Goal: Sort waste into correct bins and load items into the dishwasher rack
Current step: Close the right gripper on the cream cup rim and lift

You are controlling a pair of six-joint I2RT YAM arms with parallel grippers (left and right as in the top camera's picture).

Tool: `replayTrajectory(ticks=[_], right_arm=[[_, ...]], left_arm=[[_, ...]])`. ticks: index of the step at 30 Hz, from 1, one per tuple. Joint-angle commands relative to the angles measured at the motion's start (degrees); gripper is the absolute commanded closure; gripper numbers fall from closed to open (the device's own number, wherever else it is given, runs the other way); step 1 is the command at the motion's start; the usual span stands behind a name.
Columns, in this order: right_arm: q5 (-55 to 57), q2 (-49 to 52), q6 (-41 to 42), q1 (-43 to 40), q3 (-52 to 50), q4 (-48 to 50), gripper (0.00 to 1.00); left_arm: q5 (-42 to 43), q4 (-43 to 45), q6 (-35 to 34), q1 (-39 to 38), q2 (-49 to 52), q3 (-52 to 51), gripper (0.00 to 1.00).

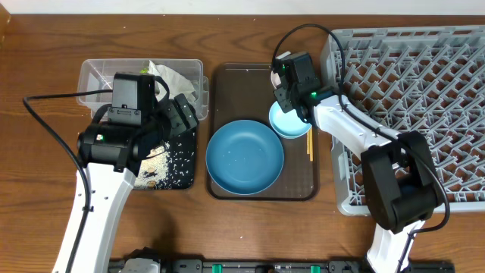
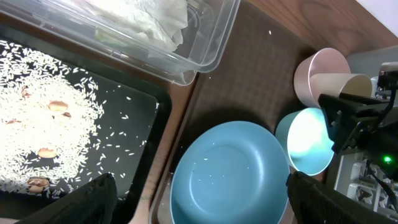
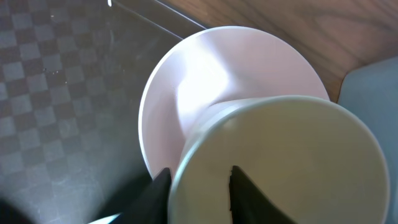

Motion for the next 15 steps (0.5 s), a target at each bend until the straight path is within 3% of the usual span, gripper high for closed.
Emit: replayTrajectory(ticks=[1,8,15], right_arm=[[2.67,-0.5,-0.28,-0.79,-0.28,0.48,0.79],[4.74,-0.55,-0.28,-0.74,-0.28,0.11,0.87],[4.74,-1.03,-0.28,-0.68,-0.26,0.17,0.84]], left_arm=[[-0.33,-0.13,0.39,0.28,0.24,1.25,0.1],[-0.33,-0.13,0.39,0.28,0.24,1.25,0.1],[-0.33,-0.13,0.37,0.28,0.24,1.25,0.1]])
